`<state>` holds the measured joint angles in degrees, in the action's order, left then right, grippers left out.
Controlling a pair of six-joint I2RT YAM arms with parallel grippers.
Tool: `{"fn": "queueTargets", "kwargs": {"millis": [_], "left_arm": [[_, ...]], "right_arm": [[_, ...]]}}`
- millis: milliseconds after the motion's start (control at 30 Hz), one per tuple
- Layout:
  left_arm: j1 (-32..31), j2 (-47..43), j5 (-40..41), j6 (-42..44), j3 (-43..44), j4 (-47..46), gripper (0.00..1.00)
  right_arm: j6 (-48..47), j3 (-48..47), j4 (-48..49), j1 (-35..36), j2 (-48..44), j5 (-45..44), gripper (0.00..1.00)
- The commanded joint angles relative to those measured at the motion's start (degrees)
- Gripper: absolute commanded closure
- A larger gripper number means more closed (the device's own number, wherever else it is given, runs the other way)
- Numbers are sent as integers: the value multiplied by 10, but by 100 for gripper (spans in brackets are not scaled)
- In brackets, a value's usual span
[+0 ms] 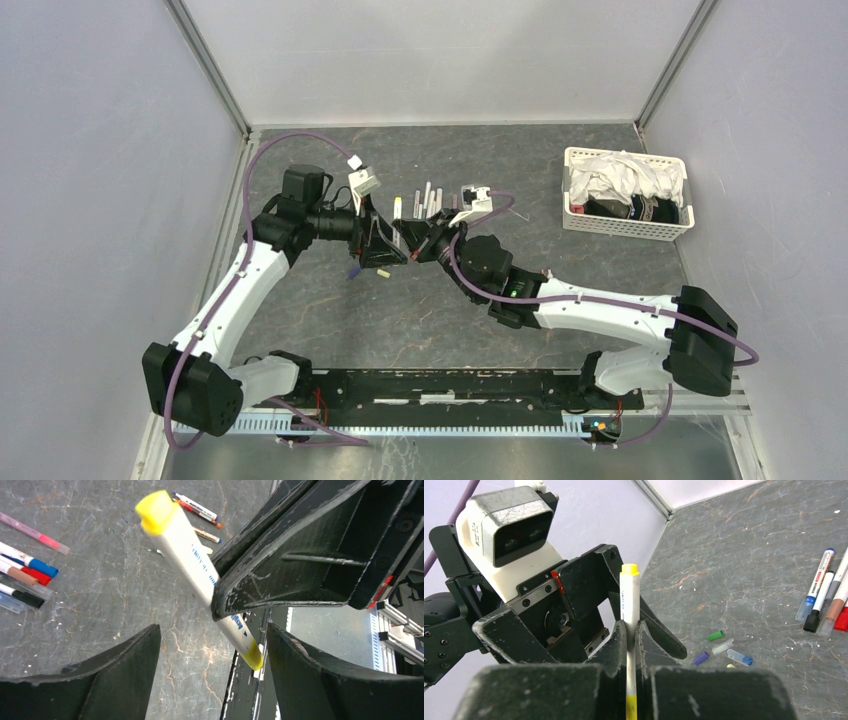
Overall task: Open the pen caps
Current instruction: Pick up the pen from the center of the board.
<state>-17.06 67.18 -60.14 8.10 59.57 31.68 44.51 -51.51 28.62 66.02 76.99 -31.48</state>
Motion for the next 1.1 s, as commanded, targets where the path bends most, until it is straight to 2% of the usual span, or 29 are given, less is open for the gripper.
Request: {"fn": "queueTargets", "kwargs": {"millis": [0,100,333,367,533,633,767,900,1067], "left_arm": [[-3,7,-8,30,1,28,21],[-3,17,4,62,9,60,37],[-3,30,32,133,38,129,94],[-3,31,36,143,45,140,97],[-3,19,93,255,83,207,98],[-3,-7,145,360,77,244,98],[-9,-41,229,495,53,286,98],[-27,-63,283,581,28,317,98],[-77,-89,337,630,10,316,98]], "right_arm": [[-14,-16,39,14,-1,-64,100],[-23,-12,42,23,-6,-86,100],[-40,4,40,33,-16,-96,100],[-41,2,31,33,-17,-90,95],[-59,-39,-84,18,-40,-39,54],[-70,-76,-170,-23,-63,50,40],[-91,-118,-260,-121,-83,241,33],[-132,-173,-346,-173,-57,402,28],[-152,-211,-419,-180,6,503,26]]}}
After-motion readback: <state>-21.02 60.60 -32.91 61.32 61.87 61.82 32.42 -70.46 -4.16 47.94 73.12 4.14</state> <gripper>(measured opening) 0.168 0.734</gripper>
